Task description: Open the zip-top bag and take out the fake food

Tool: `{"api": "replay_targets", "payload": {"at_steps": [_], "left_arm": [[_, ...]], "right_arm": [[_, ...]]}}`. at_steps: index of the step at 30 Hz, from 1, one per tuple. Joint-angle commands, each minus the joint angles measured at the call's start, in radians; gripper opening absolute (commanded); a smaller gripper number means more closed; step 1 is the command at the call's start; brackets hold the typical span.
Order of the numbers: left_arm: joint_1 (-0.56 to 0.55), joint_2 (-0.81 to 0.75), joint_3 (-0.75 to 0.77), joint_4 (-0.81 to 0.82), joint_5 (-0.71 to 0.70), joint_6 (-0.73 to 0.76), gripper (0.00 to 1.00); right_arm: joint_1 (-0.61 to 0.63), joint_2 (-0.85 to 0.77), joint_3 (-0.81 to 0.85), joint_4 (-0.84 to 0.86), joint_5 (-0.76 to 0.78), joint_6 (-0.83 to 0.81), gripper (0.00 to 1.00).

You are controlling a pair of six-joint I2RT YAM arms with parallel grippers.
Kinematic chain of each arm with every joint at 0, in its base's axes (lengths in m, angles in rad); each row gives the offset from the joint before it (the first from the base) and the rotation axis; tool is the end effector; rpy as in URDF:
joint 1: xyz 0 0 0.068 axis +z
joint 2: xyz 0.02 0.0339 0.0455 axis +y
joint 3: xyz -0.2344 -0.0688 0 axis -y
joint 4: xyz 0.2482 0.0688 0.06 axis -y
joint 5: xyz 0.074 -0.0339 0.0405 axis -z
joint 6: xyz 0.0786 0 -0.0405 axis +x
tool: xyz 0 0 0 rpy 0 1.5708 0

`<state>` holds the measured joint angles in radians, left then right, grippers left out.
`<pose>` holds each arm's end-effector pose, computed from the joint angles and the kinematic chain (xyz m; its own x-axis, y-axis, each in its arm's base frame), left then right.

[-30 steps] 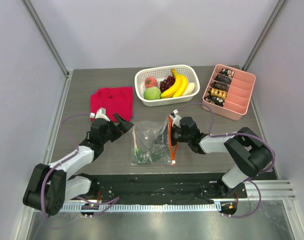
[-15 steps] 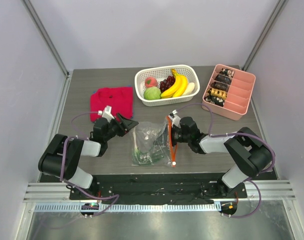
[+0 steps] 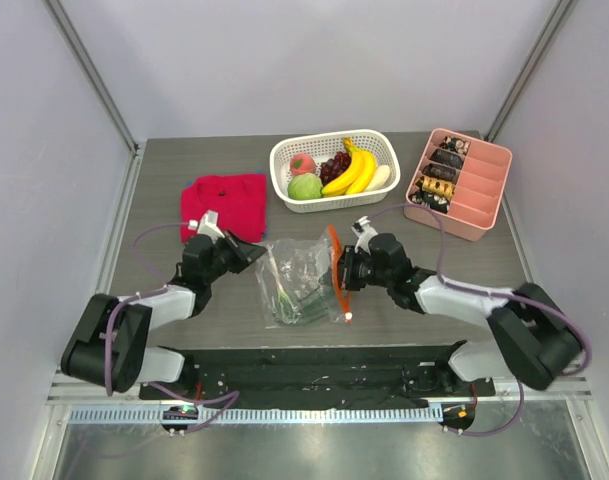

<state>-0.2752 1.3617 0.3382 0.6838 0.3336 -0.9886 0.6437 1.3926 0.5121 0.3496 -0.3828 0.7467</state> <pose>0.2736 -0.1040 0.1127 -0.6390 -0.6396 -0.4273 0.0367 0.5295 -0.8475 0.2299 0.2092 0.1166 -0.8504 0.1496 -0.5045 -0.3226 0.6091 0.7245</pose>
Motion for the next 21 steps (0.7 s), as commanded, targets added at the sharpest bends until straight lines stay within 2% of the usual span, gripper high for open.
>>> {"api": "replay_targets", "payload": {"at_steps": [1,3,6,12,16,21], "left_arm": [[0.004,-0.091,0.053,-0.23,-0.14,0.091,0.0],[0.004,-0.116,0.059,-0.269,-0.163,0.096,0.0],[0.004,-0.133,0.065,-0.322,-0.197,0.103,0.0],[0.004,-0.116,0.064,-0.388,-0.246,0.11,0.0],[0.004,-0.099,0.035,-0.349,-0.24,0.091,0.0],[0.004,-0.11,0.015,-0.357,-0.245,0.094,0.0]], "right_arm": [[-0.012,-0.206,-0.024,-0.185,0.234,-0.059,0.01],[-0.024,-0.318,-0.033,-0.279,0.322,-0.063,0.01],[-0.055,-0.458,-0.029,-0.417,0.378,-0.085,0.01],[-0.073,-0.667,0.081,-0.659,0.49,-0.133,0.01],[-0.075,-0.71,0.138,-0.791,0.609,-0.121,0.01],[-0.075,-0.721,0.19,-0.859,0.745,-0.113,0.01]]}}
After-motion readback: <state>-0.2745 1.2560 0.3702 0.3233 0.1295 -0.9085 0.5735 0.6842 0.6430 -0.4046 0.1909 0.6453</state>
